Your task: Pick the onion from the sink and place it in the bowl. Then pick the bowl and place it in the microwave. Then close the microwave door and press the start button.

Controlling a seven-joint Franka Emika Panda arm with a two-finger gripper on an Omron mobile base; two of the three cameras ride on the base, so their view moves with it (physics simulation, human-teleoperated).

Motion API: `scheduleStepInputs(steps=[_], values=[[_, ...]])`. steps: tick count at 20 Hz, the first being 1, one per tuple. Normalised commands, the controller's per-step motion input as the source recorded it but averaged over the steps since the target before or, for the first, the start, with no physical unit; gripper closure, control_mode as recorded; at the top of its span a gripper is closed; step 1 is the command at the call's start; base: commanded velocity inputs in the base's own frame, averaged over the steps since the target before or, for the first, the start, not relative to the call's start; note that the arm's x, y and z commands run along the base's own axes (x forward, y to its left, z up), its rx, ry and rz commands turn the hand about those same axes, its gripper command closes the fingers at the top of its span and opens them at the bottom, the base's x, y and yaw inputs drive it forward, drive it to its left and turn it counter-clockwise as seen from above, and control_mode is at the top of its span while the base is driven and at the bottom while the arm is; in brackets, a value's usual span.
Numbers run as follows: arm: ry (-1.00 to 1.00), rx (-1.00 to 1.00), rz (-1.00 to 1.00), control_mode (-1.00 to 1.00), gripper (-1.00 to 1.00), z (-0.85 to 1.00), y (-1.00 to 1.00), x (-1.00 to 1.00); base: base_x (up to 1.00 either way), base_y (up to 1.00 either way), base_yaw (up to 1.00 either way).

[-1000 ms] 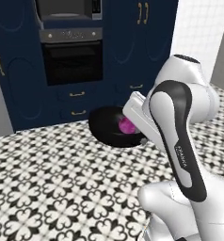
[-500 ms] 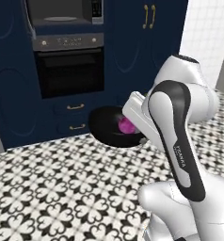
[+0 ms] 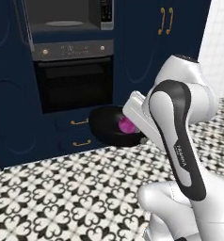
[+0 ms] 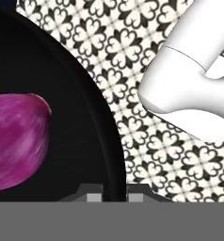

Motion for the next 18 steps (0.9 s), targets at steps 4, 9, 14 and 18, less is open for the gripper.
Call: scheduleStepInputs(steps=[4,9,14,18], values=[[0.00,0.00,0.00,1.00,1.00,0.00,0.00,0.00,1.00,-0.20,0.22],[0.00,0.00,0.00,1.00,1.00,0.00,0.00,0.00,0.94,-0.18,0.27],[0.00,0.00,0.00,1.00,1.00,0.00,0.00,0.00,0.84,-0.33,0.22],[0.00,0.00,0.00,1.00,1.00,0.00,0.00,0.00,0.73,-0.40,0.20]])
